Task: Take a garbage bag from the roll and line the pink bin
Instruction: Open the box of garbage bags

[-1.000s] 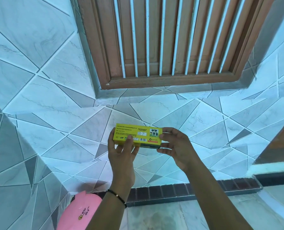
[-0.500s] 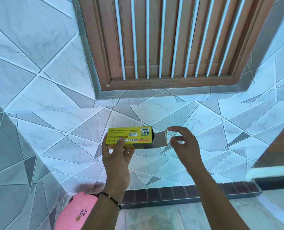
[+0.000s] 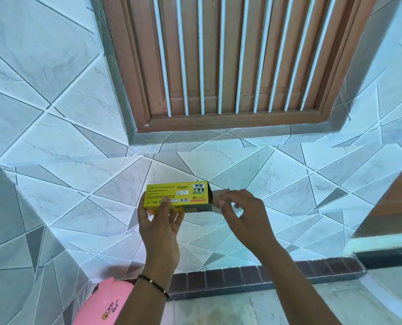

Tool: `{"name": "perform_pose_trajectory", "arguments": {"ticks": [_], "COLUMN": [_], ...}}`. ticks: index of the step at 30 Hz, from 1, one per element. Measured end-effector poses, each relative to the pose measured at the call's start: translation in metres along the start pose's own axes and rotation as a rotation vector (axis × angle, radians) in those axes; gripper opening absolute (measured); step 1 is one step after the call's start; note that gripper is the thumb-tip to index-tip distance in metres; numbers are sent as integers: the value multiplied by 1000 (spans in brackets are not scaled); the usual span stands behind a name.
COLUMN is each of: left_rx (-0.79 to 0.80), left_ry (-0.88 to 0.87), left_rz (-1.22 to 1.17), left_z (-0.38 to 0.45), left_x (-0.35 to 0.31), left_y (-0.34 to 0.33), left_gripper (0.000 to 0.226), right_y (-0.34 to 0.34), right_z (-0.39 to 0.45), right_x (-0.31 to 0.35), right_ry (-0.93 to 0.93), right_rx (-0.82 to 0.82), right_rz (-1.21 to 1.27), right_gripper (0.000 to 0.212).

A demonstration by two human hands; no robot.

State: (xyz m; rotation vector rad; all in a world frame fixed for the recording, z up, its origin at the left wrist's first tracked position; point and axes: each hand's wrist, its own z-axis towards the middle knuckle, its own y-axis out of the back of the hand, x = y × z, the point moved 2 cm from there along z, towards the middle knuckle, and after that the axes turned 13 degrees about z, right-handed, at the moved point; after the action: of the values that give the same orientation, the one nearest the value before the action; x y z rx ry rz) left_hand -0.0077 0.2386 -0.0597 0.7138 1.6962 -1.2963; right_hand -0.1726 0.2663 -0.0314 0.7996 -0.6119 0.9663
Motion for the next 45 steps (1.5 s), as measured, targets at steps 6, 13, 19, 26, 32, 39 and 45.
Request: {"name": "perform_pose_trajectory", "arguments": {"ticks": [6,13,19,26,32,39,45], "left_rx": [38,102,206,225,194,63,-10], "left_ry": [-37,-170,-480,-363,-257,-258,-222], "left_rz": [62,181,507,456,317,181,84], "left_z": [-4,-6,-2,4,20,66,121], "left_x": [-1,-11,-35,-27,-24,-31,-37], "left_y": [-5,-15,-39,-32,-22,-7,-30], "left_gripper": [46,50,53,53,53,47,48], "right_y": [-4,-9,-12,-14,-7,13,21], "right_z": [1,-4,-2,-3,2,11,29], "right_x": [-11,-29,-34,-39,-50,-72,-85], "right_ry": [-225,-546,-733,-871,-891,-845,-807], "right_rx": [44,18,-74,-188,-276,-390,-475], "right_rz": [51,656,1294,1414,1354,1357,1370], "right_gripper": [25,40,33,30,18,30,26]}}
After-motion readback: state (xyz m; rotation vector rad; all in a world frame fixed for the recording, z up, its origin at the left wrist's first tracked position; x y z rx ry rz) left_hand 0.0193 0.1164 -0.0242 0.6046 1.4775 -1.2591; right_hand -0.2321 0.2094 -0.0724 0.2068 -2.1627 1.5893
